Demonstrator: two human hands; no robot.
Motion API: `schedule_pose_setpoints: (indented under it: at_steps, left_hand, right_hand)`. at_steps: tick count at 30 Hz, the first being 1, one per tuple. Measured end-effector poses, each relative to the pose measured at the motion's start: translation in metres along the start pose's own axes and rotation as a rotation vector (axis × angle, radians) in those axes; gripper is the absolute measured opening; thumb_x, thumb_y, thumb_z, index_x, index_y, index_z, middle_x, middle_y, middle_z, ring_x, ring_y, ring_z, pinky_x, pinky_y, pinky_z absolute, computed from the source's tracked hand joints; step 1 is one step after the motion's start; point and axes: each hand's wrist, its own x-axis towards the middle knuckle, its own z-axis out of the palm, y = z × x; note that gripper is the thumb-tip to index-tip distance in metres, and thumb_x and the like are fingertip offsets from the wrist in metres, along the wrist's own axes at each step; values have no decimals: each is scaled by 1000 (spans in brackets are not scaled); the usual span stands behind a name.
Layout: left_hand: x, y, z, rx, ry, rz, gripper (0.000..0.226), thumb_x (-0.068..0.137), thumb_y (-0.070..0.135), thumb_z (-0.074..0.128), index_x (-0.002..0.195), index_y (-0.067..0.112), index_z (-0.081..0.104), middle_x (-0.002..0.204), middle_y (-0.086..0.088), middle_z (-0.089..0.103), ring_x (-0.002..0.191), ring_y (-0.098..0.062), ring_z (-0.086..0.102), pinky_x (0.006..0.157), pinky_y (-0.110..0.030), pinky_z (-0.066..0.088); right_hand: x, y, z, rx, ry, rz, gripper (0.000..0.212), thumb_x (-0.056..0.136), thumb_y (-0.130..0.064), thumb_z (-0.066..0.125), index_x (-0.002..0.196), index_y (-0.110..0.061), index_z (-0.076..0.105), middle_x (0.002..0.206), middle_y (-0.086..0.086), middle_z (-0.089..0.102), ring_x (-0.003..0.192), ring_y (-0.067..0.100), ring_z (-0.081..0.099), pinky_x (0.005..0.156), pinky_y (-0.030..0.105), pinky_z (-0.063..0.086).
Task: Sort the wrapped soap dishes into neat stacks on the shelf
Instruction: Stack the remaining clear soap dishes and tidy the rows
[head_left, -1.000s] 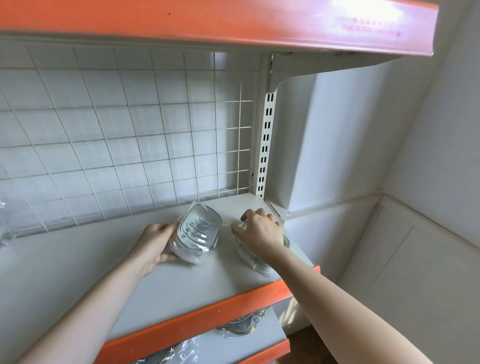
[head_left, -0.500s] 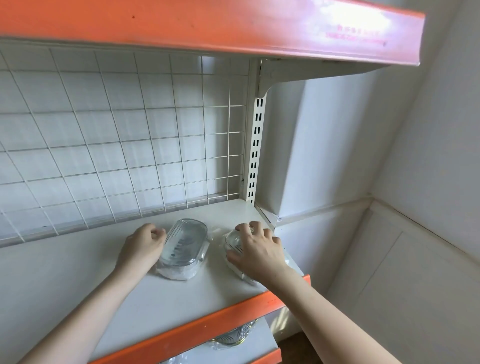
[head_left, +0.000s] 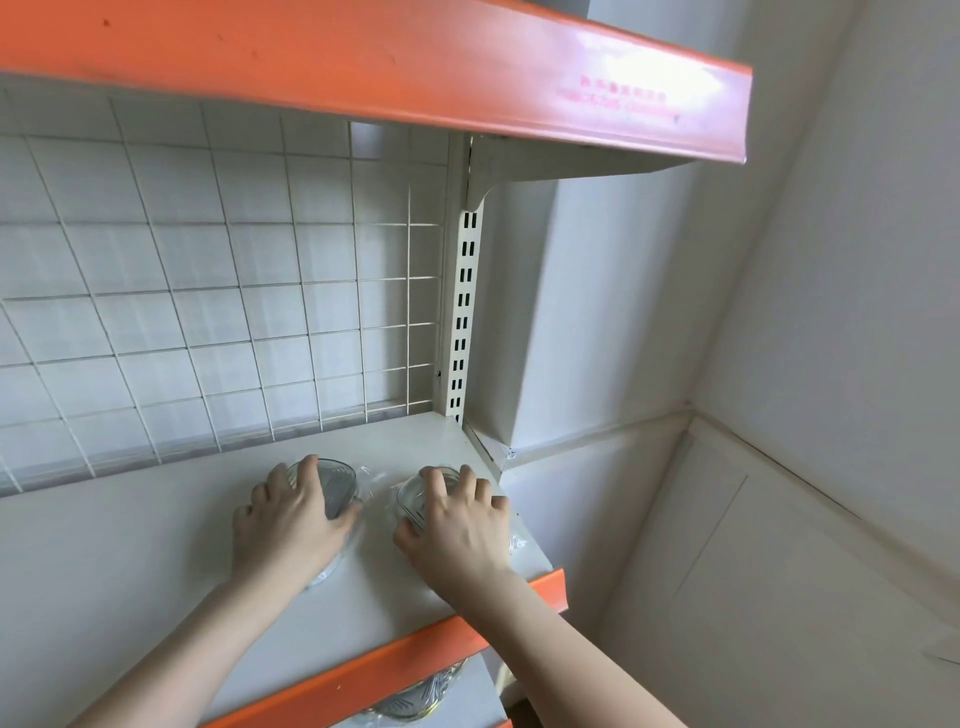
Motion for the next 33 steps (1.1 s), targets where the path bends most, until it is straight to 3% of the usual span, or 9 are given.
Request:
schedule_pose_setpoints:
  at_steps: [4,7,11,18,33]
  left_hand:
    - [-1,-4,8,27,74,48,70,62,50,78,113,7,59,101,-23,60,88,-41,60,73,-46,48]
    - [-2,-5,9,27,103,48,66,60,49,81,110,10,62,98,-23,62,87,-41,60,73,-46,47]
    - [-4,-5,5,-11,142,30,58,66,50,76,112,17,62,107,-18,62,97,-40,58,82,-44,44]
    - [-19,-30,-9,-21,188,-15,56,67,48,77,112,19,62,111,-16,60,100,-39,57,83,-45,43]
    - [-57,-154,-59,-17,255,-222,54,65,46,79,110,21,62,111,-12,60,100,-38,56,84,-44,44]
  right_hand:
    - [2,4,-1,41,-65,-46,49,85,-49,46,125,-20,45,117,14,50,109,34,48,84,43,36]
    - [5,5,-5,87,-116,-32,53,87,-51,47,131,-21,40,125,14,47,116,33,44,90,41,33]
    - [9,8,-11,132,-174,-17,59,87,-56,49,134,-22,40,129,15,46,120,33,41,95,42,33]
    - [19,-5,-15,206,-213,-64,58,85,-58,50,133,-27,44,131,11,47,122,33,41,97,43,33]
    - [-5,-131,-4,281,-253,-236,57,83,-58,51,133,-32,42,132,6,48,123,28,42,97,41,36]
